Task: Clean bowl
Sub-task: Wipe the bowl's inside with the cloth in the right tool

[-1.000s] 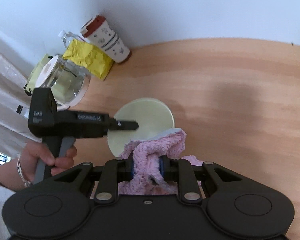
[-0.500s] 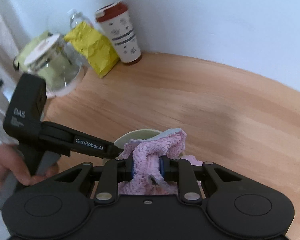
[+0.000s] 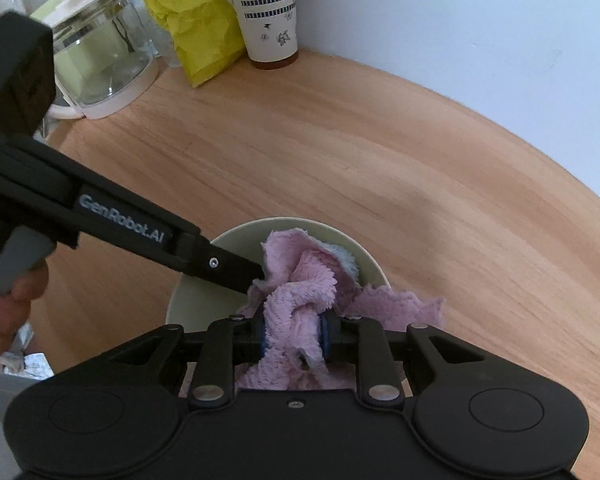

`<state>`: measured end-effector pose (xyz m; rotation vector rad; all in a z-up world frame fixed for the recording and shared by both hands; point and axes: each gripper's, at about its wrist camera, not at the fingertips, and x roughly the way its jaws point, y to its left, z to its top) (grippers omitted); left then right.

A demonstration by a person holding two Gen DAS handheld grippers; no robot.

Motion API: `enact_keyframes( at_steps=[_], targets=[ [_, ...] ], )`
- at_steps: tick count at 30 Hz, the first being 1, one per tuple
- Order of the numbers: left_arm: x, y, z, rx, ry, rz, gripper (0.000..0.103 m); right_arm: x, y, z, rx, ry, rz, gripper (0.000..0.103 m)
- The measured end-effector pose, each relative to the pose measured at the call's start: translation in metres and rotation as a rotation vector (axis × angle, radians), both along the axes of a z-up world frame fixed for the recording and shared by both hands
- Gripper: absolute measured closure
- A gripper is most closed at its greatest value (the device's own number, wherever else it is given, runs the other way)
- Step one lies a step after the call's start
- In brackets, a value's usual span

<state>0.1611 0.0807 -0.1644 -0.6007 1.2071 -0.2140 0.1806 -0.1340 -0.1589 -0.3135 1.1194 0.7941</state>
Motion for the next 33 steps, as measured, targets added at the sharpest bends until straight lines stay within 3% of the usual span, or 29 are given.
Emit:
enact_keyframes(
  at_steps=[2, 5, 7, 8, 15, 21, 25, 30, 32, 33],
  targets=[
    [0.0, 0.002, 0.004, 0.012, -0.008, -0.01, 0.02, -0.002, 0.001, 0.001, -0.014, 0.008, 0.002, 0.064],
    [0.0, 0.004, 0.016, 0.052, -0.041, -0.051, 0.004, -0.006, 0.0, 0.008, -0.023, 0.013, 0.008, 0.042],
    [0.002, 0.005, 0.022, 0.071, -0.066, -0.081, 0.001, -0.01, -0.001, 0.017, -0.014, -0.009, 0.007, 0.028],
    [0.003, 0.005, 0.025, 0.079, -0.076, -0.1, 0.001, -0.012, -0.003, 0.021, -0.015, -0.019, 0.003, 0.027],
    [0.007, -0.013, 0.036, 0.201, -0.128, -0.341, 0.001, -0.018, -0.01, 0.032, -0.077, -0.034, -0.023, 0.027],
    [0.003, -0.018, 0.032, 0.262, -0.151, -0.411, 0.001, -0.022, -0.013, 0.038, -0.143, -0.032, -0.044, 0.027],
    [0.002, -0.022, 0.031, 0.329, -0.199, -0.471, 0.001, -0.019, -0.02, 0.036, -0.069, 0.071, -0.096, 0.029],
    [0.003, -0.031, 0.031, 0.394, -0.213, -0.535, 0.001, -0.024, -0.015, 0.027, -0.097, 0.057, -0.093, 0.041],
    [0.002, -0.034, 0.033, 0.395, -0.231, -0.555, 0.001, -0.023, -0.009, 0.023, -0.113, 0.069, -0.085, 0.05],
    [0.001, -0.035, 0.035, 0.389, -0.238, -0.564, 0.001, -0.023, -0.006, 0.02, -0.13, 0.071, -0.075, 0.06]
  ],
)
